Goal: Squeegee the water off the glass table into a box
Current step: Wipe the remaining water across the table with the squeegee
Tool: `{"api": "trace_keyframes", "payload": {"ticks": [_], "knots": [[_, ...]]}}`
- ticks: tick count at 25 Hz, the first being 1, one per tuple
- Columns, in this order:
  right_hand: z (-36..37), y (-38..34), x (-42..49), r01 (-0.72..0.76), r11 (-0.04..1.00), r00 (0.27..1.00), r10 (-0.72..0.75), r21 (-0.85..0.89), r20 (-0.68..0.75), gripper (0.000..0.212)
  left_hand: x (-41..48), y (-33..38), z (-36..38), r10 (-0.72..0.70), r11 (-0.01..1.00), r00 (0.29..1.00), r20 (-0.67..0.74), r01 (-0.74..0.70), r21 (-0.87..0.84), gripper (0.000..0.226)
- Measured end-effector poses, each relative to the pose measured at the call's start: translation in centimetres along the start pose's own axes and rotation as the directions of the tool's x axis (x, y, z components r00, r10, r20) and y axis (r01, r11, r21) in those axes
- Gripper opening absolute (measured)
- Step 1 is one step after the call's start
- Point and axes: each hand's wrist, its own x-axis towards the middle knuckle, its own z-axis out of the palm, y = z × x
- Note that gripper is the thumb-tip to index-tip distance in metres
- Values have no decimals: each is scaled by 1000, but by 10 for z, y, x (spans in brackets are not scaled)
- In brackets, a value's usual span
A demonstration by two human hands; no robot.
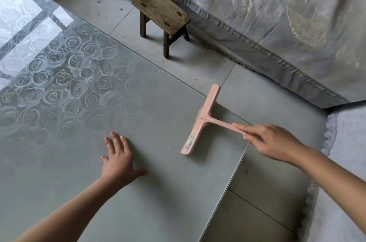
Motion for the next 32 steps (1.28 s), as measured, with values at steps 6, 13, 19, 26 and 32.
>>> {"api": "trace_keyframes", "payload": {"ticks": [6, 13, 19, 26, 32], "knots": [[-50, 47, -10, 4, 999, 997, 0, -50, 81, 43, -2, 1, 0, -4, 1000, 1000, -2, 4, -4, 131], [-19, -28, 47, 125, 992, 986, -121, -31, 112, 46, 1, 2, 3, -7, 1000, 1000, 4, 7, -22, 131], [-58, -21, 46, 131, 978, 991, -125, -159, 49, 42, -2, 1, 4, -8, 1000, 1000, -11, 8, -26, 131], [-35, -69, 60, 103, 963, 993, -84, -248, 85, 45, -4, -2, 8, 1, 999, 997, -74, -4, -42, 129], [-41, -97, 94, 191, 950, 980, -198, -247, -3, 42, -8, -4, 9, 4, 997, 994, -108, -13, -79, 130]]}}
